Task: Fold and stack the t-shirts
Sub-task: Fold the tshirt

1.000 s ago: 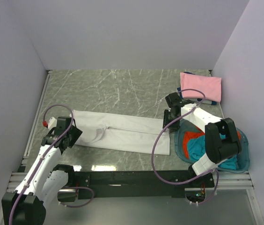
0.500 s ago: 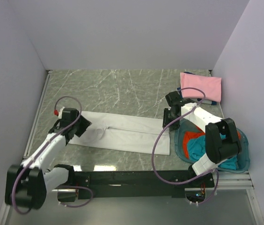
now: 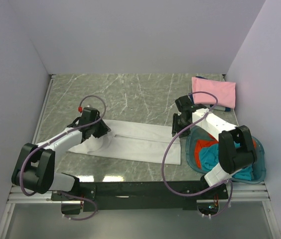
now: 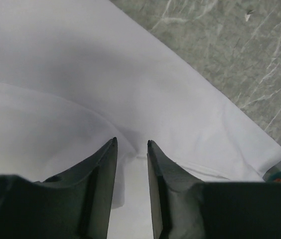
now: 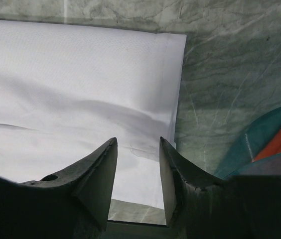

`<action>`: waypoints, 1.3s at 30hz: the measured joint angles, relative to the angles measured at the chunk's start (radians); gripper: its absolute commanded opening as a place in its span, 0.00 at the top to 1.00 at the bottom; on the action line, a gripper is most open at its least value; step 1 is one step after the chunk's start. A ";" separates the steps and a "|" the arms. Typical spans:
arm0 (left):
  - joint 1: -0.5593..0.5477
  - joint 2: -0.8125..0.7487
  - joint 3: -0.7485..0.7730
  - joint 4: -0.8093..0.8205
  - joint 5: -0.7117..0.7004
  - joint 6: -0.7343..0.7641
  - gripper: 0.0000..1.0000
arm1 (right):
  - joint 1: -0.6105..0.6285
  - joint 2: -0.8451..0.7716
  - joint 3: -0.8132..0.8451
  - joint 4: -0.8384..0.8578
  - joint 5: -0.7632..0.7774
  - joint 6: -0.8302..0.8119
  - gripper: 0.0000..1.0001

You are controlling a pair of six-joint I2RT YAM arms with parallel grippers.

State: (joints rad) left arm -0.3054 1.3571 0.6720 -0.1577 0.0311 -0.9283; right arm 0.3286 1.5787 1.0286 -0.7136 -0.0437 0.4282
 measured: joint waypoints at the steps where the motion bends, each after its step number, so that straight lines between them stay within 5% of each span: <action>1: -0.003 0.002 0.000 -0.008 -0.001 0.003 0.66 | 0.001 0.000 0.000 0.000 0.000 0.000 0.54; 28: -0.030 0.120 0.024 -0.066 0.164 0.079 0.69 | 0.014 0.000 0.000 0.004 0.001 0.000 0.54; 39: -0.032 0.099 0.083 -0.153 0.162 0.085 0.40 | 0.015 -0.019 0.001 -0.004 0.017 -0.007 0.52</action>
State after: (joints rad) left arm -0.3378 1.4563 0.7547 -0.3103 0.1928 -0.8429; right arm 0.3435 1.5600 1.0298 -0.7174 -0.0269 0.4213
